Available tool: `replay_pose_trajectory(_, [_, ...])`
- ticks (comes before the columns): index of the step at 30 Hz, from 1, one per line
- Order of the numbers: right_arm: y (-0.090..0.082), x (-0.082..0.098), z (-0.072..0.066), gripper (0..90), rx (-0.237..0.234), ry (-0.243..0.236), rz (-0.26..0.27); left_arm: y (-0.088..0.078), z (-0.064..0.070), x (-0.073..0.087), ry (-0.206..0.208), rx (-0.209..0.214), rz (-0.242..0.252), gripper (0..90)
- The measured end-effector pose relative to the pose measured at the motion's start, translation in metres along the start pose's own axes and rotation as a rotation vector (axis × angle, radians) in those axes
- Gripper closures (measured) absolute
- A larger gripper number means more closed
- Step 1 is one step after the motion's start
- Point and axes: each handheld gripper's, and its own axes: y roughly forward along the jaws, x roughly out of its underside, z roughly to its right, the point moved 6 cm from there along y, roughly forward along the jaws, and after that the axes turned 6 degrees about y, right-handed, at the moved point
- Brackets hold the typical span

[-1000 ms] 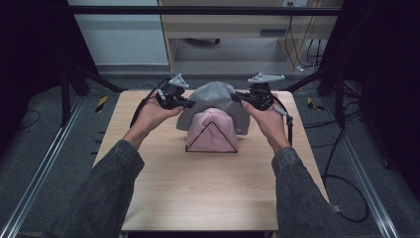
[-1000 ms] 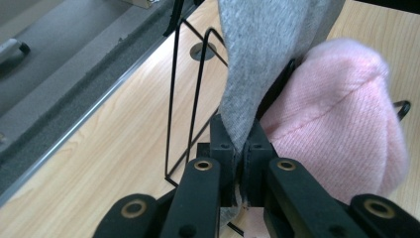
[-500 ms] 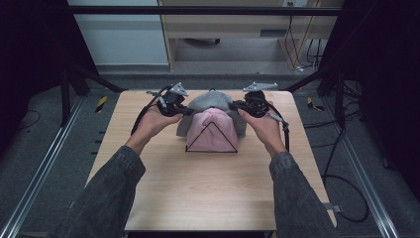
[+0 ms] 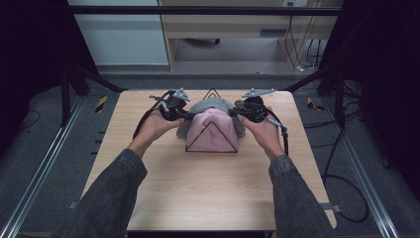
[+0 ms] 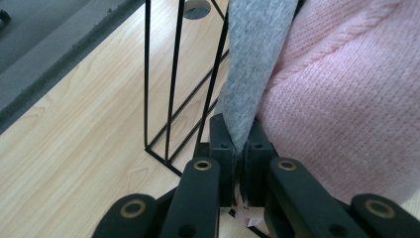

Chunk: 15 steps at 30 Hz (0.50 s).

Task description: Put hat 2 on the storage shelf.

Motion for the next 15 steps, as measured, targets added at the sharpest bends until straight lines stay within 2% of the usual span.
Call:
replay_pose_trajectory(4, [0.000,0.002,0.001,79.1,0.004,0.005,-0.004,0.002,0.001,0.000,-0.001,-0.001,0.001,84.7])
replay_pose_trajectory(7, [-0.001,0.002,0.002,73.8,0.003,0.007,-0.006,0.002,0.000,0.001,-0.016,0.000,0.006,81.6])
replay_pose_trajectory(12, [-0.007,0.003,0.004,57.3,0.030,0.017,0.003,-0.002,-0.001,0.007,-0.046,-0.032,0.013,68.6])
replay_pose_trajectory(15, [-0.016,0.001,0.005,48.7,0.054,0.005,0.019,-0.007,0.001,0.010,-0.058,-0.049,0.021,62.8])
